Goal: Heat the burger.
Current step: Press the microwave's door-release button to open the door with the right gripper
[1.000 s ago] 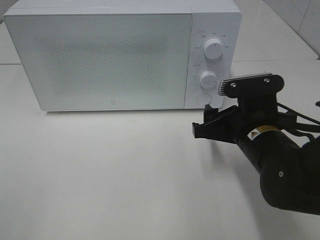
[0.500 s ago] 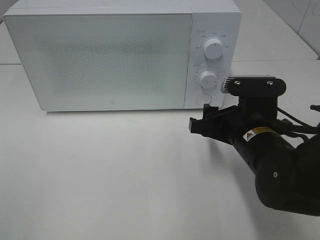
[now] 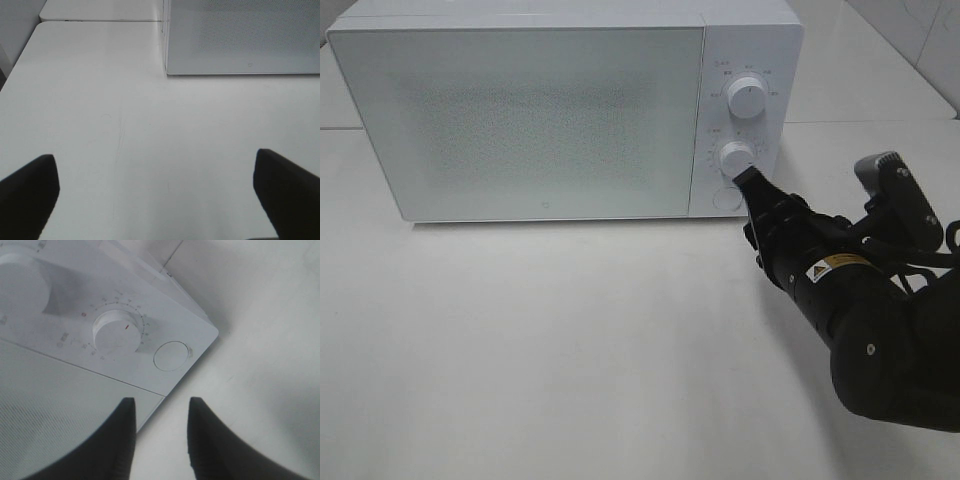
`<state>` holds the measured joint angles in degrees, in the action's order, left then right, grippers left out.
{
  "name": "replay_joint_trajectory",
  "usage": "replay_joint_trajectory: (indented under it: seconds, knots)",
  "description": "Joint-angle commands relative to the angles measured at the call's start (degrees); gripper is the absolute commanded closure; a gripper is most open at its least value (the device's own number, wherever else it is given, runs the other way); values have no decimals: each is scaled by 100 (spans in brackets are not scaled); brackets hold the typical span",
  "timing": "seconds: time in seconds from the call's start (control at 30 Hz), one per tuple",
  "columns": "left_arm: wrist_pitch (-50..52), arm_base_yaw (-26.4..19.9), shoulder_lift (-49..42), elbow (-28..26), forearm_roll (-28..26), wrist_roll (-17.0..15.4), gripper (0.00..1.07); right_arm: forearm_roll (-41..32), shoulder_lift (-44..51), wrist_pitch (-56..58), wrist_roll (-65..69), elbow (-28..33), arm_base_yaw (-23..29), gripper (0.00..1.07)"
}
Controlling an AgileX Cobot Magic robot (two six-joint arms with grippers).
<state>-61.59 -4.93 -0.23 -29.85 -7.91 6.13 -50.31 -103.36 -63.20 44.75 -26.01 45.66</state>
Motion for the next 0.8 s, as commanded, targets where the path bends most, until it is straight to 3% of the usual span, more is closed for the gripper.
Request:
replay_joint_trajectory:
  seconds: [0.03,0.33,0.8]
  knots:
    - [0,0,-80,17,17,23,9,0,0,-29,1662,-52,17,89]
    - [0,0,-80,17,17,23,9,0,0,332,2997,-52,17,107]
    - [0,0,-80,17,17,23,9,132,-258,590,3088,-458,-298,107]
